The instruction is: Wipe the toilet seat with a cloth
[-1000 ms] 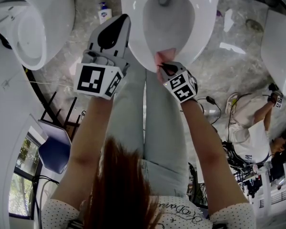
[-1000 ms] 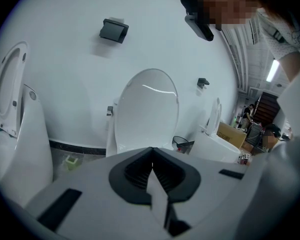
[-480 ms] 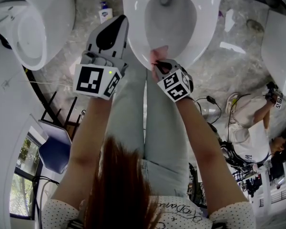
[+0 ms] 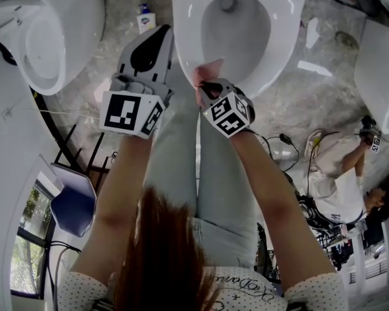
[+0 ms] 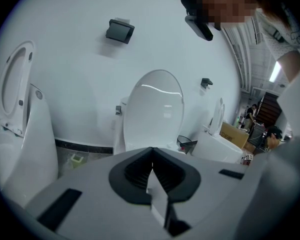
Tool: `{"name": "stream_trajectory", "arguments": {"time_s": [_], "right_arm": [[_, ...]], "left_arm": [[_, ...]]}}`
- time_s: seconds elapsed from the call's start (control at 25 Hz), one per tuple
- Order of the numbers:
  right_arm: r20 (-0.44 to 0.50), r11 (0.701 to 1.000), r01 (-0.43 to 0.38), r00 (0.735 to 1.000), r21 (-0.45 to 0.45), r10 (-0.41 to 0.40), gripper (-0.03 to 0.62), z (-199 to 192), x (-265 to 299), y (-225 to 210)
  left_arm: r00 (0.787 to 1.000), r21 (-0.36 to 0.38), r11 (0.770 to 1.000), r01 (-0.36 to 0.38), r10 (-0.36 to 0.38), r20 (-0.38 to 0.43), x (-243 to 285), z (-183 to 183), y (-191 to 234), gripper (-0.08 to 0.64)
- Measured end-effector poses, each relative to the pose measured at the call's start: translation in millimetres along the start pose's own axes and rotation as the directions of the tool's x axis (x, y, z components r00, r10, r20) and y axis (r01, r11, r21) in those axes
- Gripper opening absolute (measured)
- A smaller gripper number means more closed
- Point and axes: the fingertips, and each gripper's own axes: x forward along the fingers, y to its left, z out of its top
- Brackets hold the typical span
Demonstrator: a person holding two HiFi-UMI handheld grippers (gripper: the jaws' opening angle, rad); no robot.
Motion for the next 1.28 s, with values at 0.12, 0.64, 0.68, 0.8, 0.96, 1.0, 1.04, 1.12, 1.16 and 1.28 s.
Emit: {"name": "stream_trajectory", "arguments": {"time_s": [0.12,0.64,0.68,0.8,0.96,1.0,1.04,1.12,1.16,1.28], "right_arm": [[0.029,1.0,-0.004,1.0,0.028,0.003,0.044,8,4,1],[0.111,0.993,0.019,0.993,0.119,-0.032,0.043,52,12,-23],[0.118,0.994,0.02,0.992,0.111,-0.033,0.043,56,12,-25],[0.131,0.995,0.021,0.991,0.102,-0.034,0.044,66,14,-31],[0.154,0.992,0.02,0.987,0.122,-0.039,0.044,77,16,-37],[0.166,0.991,0.019,0.985,0.136,-0.042,0.043,78,16,-39],[0.181,0.988,0.018,0.982,0.155,-0.047,0.043,80,15,-40],[0.218,0.978,0.014,0.974,0.207,-0.06,0.043,82,16,-44],[0.236,0.971,0.011,0.969,0.239,-0.069,0.043,82,16,-46],[0.272,0.945,0.001,0.958,0.326,-0.095,0.043,87,15,-56]], "left_arm": [[1.0,0.0,1.0,-0.001,0.001,0.0,-2,0,2,0.005],[1.0,0.001,1.0,0.004,-0.004,-0.005,1,1,11,0.005],[1.0,0.001,1.0,0.003,-0.003,-0.006,1,1,11,0.005],[1.0,-0.001,1.0,0.003,-0.003,-0.008,3,0,13,0.003],[1.0,-0.004,1.0,0.002,-0.002,-0.007,3,1,15,0.005],[1.0,-0.005,1.0,0.002,-0.002,-0.008,4,1,16,0.005],[1.0,-0.005,1.0,0.002,-0.002,-0.009,4,0,16,0.005],[1.0,-0.005,1.0,0.001,-0.001,-0.012,5,-1,17,0.005],[1.0,-0.005,1.0,0.001,-0.001,-0.013,6,-1,17,0.005],[1.0,-0.004,1.0,0.0,0.0,-0.013,8,0,20,0.003]]}}
